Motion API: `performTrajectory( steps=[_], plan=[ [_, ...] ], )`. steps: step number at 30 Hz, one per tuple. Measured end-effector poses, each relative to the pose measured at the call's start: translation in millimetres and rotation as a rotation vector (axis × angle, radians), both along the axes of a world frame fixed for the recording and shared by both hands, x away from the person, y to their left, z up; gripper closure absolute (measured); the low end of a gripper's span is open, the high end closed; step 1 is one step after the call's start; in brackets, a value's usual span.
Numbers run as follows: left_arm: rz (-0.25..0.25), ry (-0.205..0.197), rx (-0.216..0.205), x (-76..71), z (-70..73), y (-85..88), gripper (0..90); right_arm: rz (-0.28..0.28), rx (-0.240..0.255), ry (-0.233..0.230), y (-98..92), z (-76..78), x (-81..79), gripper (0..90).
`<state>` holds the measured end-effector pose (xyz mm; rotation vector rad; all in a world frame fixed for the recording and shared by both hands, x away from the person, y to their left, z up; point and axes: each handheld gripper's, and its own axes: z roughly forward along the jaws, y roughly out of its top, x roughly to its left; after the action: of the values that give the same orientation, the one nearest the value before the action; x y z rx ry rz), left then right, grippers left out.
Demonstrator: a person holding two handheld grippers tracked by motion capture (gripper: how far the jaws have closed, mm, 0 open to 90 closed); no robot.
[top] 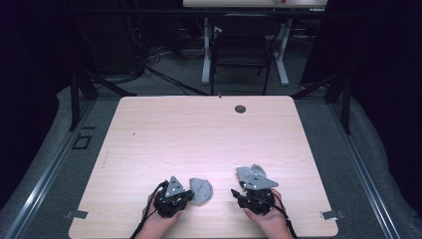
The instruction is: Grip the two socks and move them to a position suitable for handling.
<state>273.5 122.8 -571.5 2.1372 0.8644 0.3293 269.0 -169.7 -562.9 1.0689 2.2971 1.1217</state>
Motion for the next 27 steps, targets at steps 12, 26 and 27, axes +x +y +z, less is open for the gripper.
performTrajectory(
  steps=[12, 26, 27],
  plan=[
    [-0.009, -0.060, -0.004, 13.0, 9.3, -6.8, 86.7, -0.009, 0.001, -0.004, -0.7, -0.5, 0.2, 55.7],
    [-0.012, -0.030, 0.050, 17.3, -6.4, -12.5, 89.8, -0.007, -0.001, 0.006, -1.0, -2.2, 1.6, 55.2],
    [-0.012, -0.030, 0.050, 17.3, -6.4, -12.5, 89.8, -0.007, -0.001, 0.006, -1.0, -2.2, 1.6, 55.2]
  ],
)
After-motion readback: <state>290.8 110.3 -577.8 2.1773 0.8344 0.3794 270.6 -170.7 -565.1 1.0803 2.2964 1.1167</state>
